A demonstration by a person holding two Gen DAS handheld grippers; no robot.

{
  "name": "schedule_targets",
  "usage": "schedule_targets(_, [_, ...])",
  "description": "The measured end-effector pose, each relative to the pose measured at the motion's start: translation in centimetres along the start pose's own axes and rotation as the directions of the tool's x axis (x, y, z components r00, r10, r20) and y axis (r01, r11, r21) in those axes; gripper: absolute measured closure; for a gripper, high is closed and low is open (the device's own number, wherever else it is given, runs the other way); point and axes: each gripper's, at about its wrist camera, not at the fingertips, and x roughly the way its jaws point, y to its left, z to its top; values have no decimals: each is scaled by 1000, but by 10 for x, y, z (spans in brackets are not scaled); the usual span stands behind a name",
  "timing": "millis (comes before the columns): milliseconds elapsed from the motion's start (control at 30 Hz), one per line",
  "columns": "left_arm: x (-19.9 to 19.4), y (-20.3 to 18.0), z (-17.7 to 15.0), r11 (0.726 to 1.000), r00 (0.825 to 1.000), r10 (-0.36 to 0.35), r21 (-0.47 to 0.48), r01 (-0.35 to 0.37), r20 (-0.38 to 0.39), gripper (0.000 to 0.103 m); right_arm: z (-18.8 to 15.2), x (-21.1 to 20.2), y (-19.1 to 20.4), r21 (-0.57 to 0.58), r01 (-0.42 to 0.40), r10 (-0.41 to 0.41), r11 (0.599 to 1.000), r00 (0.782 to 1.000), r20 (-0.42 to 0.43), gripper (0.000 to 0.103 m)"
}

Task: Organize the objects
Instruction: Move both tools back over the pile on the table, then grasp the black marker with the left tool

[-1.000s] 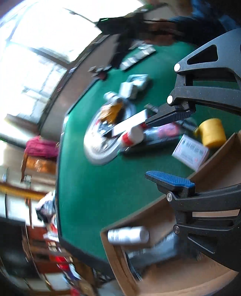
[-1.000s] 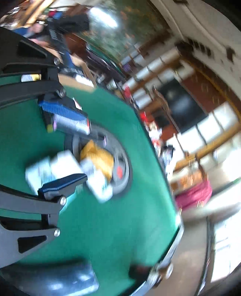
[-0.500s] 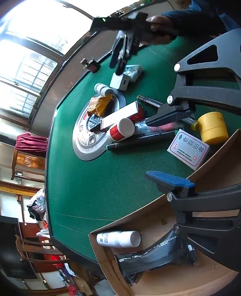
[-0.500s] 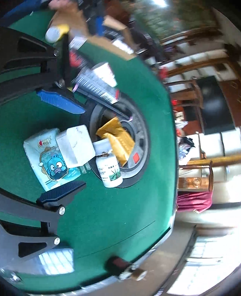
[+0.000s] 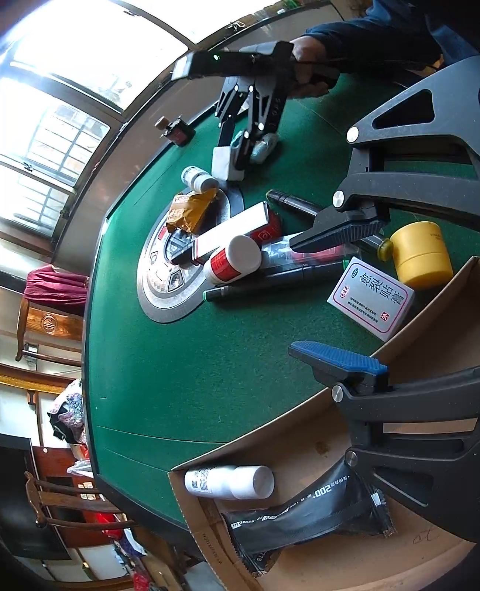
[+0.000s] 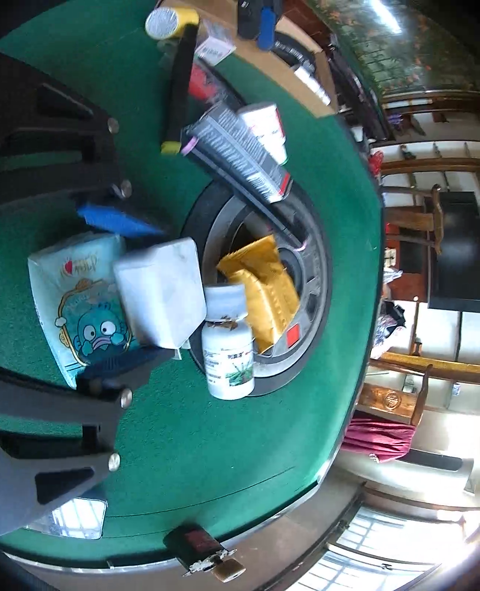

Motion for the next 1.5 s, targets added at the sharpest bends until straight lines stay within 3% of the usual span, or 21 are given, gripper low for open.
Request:
schedule_targets(233, [2,0,-1,1000,1000,3,1,-3,-6,53,-1,-2,4,4,-8,9,1000,1000,-28,52])
schedule_targets(267, [2,0,0,1000,1000,3,2,-3,-6,53,0,-5,4,-4,9,-9,1000,1000,-11,50])
schedule_targets(333, [2,0,0,1000,1000,2,4,-2,-7,53,2,-10,7,-28,66,-65,997,998,24,31])
schedule_targets(367, [2,-1,0,1000,1000,1,6,-1,-7,53,3,-10,8,-37,71,-70,997,997,37,29])
schedule_targets(533, [2,-5,-2,1000,1000,-12,24,12,-10,53,6,8,12,-52,30,-30,998,1000,1,31])
schedule_targets(567, [2,-6,-2,1000,1000,-14,28,14,-10,53,5,10,12,-60,39,-38,997,999,11,43])
schedule_targets(600, [2,-7,-2,999,1000,-16,31,16,-10,53,4,11,13,-69,51,-50,996,999,15,48])
schedule_targets(767, [2,-18,-4,996,999,-34,81,35,-13,53,3,2,5,1,-16,16,1000,1000,16,49])
schedule_targets(833, [6,-30,-6,991,1000,1,130,3,-27,53,3,-8,-3,44,-49,47,998,998,47,49])
schedule_targets(933, [15,-57,-11,975,997,57,220,-43,-58,53,5,-16,-20,143,-129,118,981,990,81,49])
schedule_targets(1033, [25,-82,-15,948,991,100,312,-67,-90,53,6,-24,-24,173,-173,156,970,982,107,49])
schedule_targets(1100, [38,-100,-19,909,976,179,400,-115,-124,53,7,-29,-23,178,-189,168,966,978,125,49])
schedule_targets(1233, [60,-116,-21,864,951,262,478,-156,-162,53,7,-36,-25,204,-232,205,951,968,147,49])
schedule_targets(1333, [71,-121,-21,853,931,318,482,-199,-178,75,6,-38,-22,212,-249,221,945,964,148,49])
schedule_targets(1367, [72,-126,-22,851,929,331,477,-218,-166,77,5,-38,-23,217,-253,224,943,963,148,49])
schedule_targets(1433, [72,-132,-23,871,937,300,452,-193,-179,85,5,-39,-23,228,-262,234,938,961,144,49])
schedule_targets(1500, [76,-140,-28,880,939,292,435,-189,-183,86,5,-41,-22,234,-264,236,936,962,141,49])
